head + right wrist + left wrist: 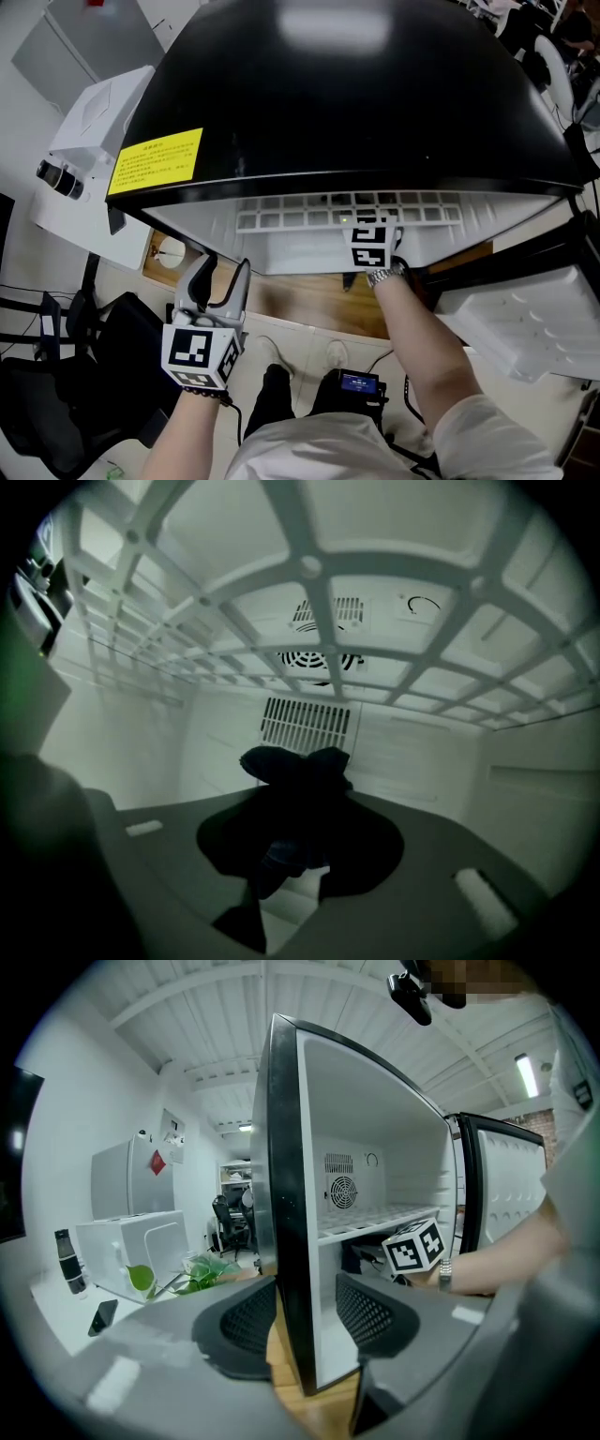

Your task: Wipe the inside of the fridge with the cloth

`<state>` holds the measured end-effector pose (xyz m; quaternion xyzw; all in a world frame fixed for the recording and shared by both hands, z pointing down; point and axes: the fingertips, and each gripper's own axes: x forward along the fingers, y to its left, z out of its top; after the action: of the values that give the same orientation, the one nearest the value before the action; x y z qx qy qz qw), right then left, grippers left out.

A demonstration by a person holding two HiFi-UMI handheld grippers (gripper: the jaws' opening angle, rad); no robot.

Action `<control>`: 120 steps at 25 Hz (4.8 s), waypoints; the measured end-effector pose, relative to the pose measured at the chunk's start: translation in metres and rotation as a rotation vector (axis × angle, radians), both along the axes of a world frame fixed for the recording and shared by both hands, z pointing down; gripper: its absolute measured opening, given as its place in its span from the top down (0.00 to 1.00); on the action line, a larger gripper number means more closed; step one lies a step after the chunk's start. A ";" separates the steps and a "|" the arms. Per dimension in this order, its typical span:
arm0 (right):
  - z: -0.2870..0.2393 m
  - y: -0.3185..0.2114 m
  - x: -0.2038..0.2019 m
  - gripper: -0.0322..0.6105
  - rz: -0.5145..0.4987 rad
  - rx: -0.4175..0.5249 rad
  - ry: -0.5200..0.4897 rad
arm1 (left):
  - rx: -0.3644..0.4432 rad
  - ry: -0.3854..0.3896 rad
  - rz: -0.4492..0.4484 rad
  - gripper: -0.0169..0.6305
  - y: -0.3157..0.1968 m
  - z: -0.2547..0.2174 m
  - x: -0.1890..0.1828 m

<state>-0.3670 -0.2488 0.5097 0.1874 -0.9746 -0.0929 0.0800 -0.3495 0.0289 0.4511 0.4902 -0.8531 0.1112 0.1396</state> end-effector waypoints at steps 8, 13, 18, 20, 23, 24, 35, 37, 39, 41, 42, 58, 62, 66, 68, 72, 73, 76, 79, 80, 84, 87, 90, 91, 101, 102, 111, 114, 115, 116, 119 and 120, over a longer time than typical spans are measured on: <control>0.008 -0.032 0.027 0.75 0.095 -0.013 0.026 | 0.008 0.000 -0.020 0.67 0.000 0.000 -0.002; 0.008 -0.050 0.040 0.75 0.149 -0.008 0.041 | 0.006 -0.002 -0.021 0.67 -0.001 0.000 -0.002; 0.010 -0.061 0.049 0.75 0.196 -0.010 0.055 | 0.002 -0.004 -0.027 0.67 -0.001 0.001 -0.003; 0.010 -0.065 0.052 0.75 0.212 -0.014 0.057 | -0.002 -0.006 -0.026 0.67 -0.001 0.001 -0.003; 0.008 -0.065 0.057 0.75 0.223 -0.026 0.049 | -0.003 -0.005 -0.028 0.67 -0.001 0.002 -0.003; 0.007 -0.062 0.058 0.75 0.219 -0.033 0.042 | -0.003 -0.004 -0.027 0.67 -0.002 0.002 -0.003; 0.005 0.096 0.013 0.75 -0.139 -0.081 0.025 | 0.009 0.004 0.001 0.67 -0.002 0.001 -0.001; 0.008 0.124 -0.003 0.75 -0.200 -0.104 0.025 | 0.005 0.005 0.016 0.67 -0.002 0.001 0.000; 0.012 0.147 -0.017 0.75 -0.252 -0.129 0.026 | -0.001 0.006 0.031 0.67 -0.002 0.001 0.000; 0.017 0.163 -0.032 0.75 -0.292 -0.156 0.036 | -0.006 0.006 0.050 0.67 -0.002 0.001 0.001; 0.022 0.170 -0.039 0.75 -0.308 -0.167 0.045 | -0.010 0.006 0.060 0.67 -0.002 0.001 0.001; 0.082 0.146 -0.051 0.75 -0.228 -0.153 0.296 | 0.004 0.007 0.101 0.67 0.000 0.000 0.001; 0.088 0.131 -0.036 0.75 -0.187 -0.156 0.328 | 0.011 0.009 0.099 0.67 0.000 0.000 0.001; 0.093 0.113 -0.019 0.76 -0.143 -0.156 0.353 | 0.012 0.010 0.093 0.67 0.000 0.000 0.000; 0.094 0.101 -0.009 0.76 -0.114 -0.163 0.366 | 0.014 0.012 0.085 0.67 0.000 0.000 0.000; 0.094 0.075 0.010 0.76 -0.064 -0.158 0.379 | 0.014 0.012 0.081 0.67 0.000 0.000 -0.001; 0.094 0.069 0.014 0.76 -0.053 -0.155 0.383 | 0.014 0.012 0.080 0.67 0.000 0.000 -0.001; 0.094 0.053 0.027 0.76 -0.023 -0.145 0.393 | 0.017 0.016 0.074 0.67 0.001 0.000 -0.001; 0.093 0.035 0.040 0.76 0.014 -0.138 0.402 | 0.020 0.015 0.071 0.67 0.000 0.000 -0.001; 0.093 0.029 0.046 0.76 0.030 -0.136 0.407 | 0.019 0.015 0.072 0.67 0.000 0.001 -0.001; 0.094 0.006 0.066 0.76 0.089 -0.126 0.427 | 0.017 0.016 0.069 0.67 0.000 0.001 0.000; 0.096 -0.008 0.078 0.76 0.130 -0.122 0.443 | 0.018 0.015 0.066 0.67 0.000 0.001 0.000; 0.094 -0.017 0.086 0.76 0.160 -0.114 0.455 | 0.023 0.015 0.058 0.67 0.000 0.001 -0.001; 0.094 -0.019 0.089 0.76 0.170 -0.113 0.459 | 0.022 0.015 0.056 0.67 0.000 0.001 -0.001; 0.089 -0.031 0.103 0.76 0.248 -0.118 0.471 | 0.003 0.008 0.030 0.67 -0.002 0.002 -0.001; 0.085 -0.030 0.103 0.76 0.247 -0.116 0.457 | 0.003 0.009 0.027 0.67 -0.002 0.002 -0.001; 0.030 0.028 0.084 0.76 0.082 -0.139 0.247 | 0.012 0.016 0.022 0.67 -0.002 0.002 -0.001; 0.015 0.075 0.067 0.76 -0.039 -0.146 0.196 | 0.013 0.016 0.023 0.67 -0.003 0.002 -0.001; 0.012 0.091 0.062 0.76 -0.079 -0.150 0.184 | 0.013 0.015 0.024 0.67 -0.003 0.002 -0.001; 0.010 0.107 0.056 0.76 -0.118 -0.155 0.175 | 0.012 0.014 0.025 0.67 -0.003 0.001 -0.001; 0.011 0.149 0.043 0.76 -0.220 -0.162 0.171 | 0.010 0.012 0.029 0.67 -0.003 0.001 -0.001; 0.013 0.161 0.039 0.76 -0.248 -0.163 0.176 | 0.010 0.012 0.031 0.67 -0.003 0.002 -0.001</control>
<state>-0.3276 -0.0873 0.5229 0.0496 -0.9838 -0.0389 0.1680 -0.3503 0.0260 0.4527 0.5047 -0.8451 0.1060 0.1404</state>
